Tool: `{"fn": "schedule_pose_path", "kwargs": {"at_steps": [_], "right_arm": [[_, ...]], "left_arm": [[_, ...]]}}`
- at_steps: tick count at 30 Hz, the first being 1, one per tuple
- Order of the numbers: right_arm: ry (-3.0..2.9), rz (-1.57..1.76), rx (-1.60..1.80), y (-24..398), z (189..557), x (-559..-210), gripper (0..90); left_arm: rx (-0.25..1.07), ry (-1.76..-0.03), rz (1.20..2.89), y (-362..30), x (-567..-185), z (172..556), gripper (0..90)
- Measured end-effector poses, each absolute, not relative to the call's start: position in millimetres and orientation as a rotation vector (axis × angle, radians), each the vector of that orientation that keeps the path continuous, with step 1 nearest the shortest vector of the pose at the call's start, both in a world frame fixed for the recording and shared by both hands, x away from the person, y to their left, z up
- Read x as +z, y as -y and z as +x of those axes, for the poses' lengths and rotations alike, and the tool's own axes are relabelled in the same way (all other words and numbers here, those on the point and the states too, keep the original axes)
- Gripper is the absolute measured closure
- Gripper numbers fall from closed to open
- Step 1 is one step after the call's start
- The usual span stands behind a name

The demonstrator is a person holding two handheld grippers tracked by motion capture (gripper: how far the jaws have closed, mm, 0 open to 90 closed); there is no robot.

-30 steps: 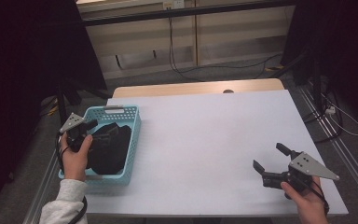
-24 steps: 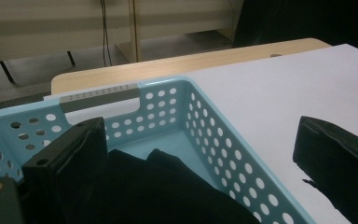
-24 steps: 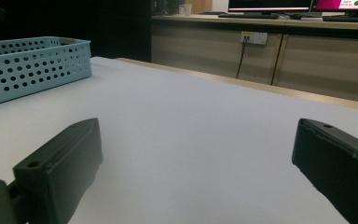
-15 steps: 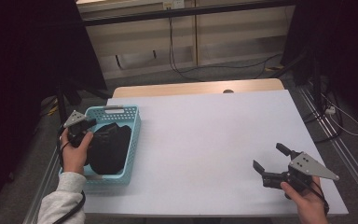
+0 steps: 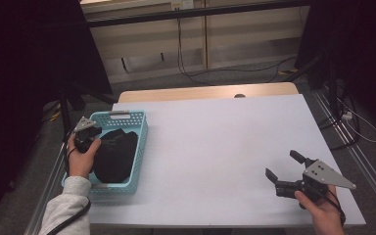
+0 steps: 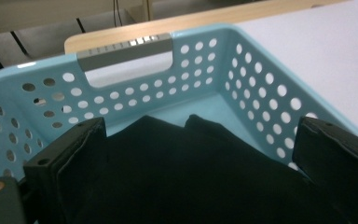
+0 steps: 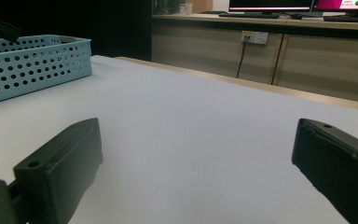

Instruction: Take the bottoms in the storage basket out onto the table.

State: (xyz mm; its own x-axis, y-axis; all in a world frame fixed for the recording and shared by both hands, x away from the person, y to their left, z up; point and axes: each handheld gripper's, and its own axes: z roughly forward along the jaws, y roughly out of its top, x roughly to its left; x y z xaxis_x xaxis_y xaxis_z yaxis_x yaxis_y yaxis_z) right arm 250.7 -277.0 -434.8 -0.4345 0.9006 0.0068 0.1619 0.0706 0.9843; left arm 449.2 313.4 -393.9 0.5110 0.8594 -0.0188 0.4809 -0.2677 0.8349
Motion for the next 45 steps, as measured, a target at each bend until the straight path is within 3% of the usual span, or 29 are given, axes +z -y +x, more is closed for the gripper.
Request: {"fn": "schedule_pose_path", "kwargs": {"at_steps": [18,45], "right_arm": [[-1.691,1.071,1.42,277.0,250.4,-435.5,1.0],[-1.699,1.067,1.417,276.7,249.3,-435.6,1.3]], "left_arm": [[0.535,-1.16,2.121,-312.7,-424.5,461.6,3.4],[0.45,-1.242,2.092,-310.9,-451.0,466.8,0.0]]}}
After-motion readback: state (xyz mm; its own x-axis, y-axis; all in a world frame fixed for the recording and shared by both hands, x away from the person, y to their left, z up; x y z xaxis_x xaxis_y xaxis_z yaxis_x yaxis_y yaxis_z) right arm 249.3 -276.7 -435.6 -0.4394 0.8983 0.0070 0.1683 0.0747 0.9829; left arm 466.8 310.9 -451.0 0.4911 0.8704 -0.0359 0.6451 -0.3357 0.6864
